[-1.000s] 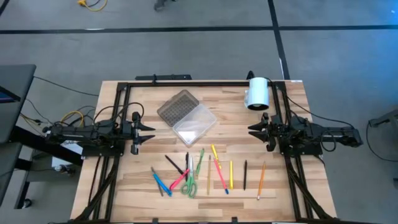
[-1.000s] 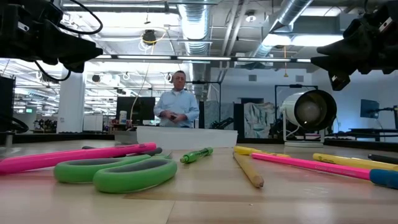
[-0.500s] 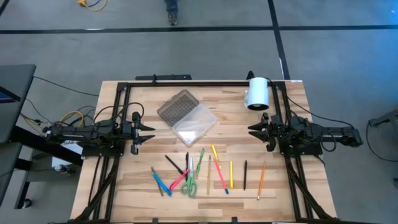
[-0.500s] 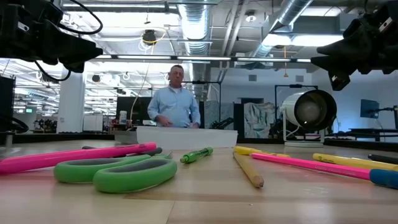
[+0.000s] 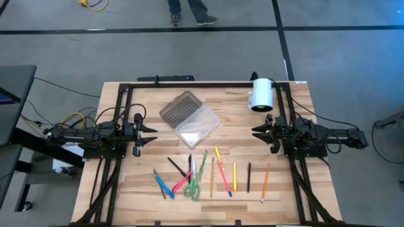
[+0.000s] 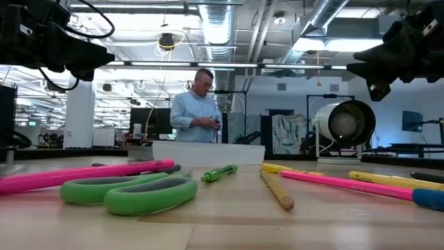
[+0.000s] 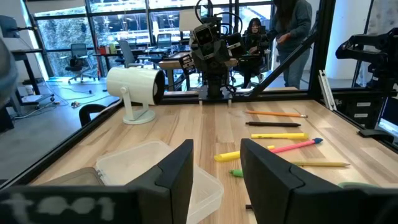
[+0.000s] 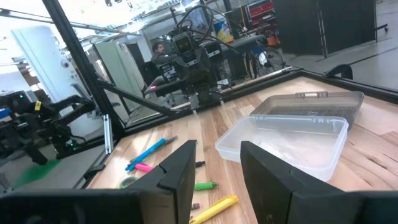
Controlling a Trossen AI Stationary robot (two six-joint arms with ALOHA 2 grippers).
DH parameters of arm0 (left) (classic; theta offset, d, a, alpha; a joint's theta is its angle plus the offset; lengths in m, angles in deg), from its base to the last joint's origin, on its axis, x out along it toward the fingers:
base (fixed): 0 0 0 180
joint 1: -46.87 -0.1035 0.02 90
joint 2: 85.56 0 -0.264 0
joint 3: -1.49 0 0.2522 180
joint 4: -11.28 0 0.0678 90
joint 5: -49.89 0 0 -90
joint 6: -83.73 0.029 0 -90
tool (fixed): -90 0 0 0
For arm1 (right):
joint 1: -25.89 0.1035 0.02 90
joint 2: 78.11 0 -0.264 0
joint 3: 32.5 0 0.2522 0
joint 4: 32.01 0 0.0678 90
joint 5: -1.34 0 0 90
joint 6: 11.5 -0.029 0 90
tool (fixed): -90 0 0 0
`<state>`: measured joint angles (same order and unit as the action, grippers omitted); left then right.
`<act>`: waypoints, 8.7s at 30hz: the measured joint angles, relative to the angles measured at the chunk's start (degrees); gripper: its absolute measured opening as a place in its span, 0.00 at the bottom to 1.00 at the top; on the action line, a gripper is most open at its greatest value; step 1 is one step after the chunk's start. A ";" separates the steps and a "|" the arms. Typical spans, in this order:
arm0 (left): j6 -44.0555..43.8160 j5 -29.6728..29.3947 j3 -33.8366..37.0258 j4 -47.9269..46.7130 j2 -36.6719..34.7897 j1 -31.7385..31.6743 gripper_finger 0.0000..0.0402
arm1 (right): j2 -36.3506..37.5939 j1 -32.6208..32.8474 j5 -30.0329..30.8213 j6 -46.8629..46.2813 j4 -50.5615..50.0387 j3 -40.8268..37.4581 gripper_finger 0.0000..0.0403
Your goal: Pick & place school supplies into a supply box
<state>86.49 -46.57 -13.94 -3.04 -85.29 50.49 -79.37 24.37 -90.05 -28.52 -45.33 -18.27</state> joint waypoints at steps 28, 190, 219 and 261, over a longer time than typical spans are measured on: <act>0.02 0.00 0.00 0.00 -0.01 0.00 0.31 | 0.00 -0.01 0.00 0.00 -0.01 0.00 0.30; -23.09 -0.47 -50.27 -28.09 93.57 35.69 0.31 | -41.59 19.93 -0.22 27.98 18.69 16.22 0.30; -17.73 -0.31 -43.96 -22.16 93.48 32.78 0.23 | -41.59 19.93 -0.20 27.50 18.21 16.22 0.30; -16.46 -28.64 -59.45 -41.10 93.53 29.22 0.14 | -41.59 19.93 0.08 28.02 18.03 16.22 0.30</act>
<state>70.04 -75.20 -73.39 -44.14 8.24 79.71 -120.96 44.31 -89.97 -0.50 -27.30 -2.05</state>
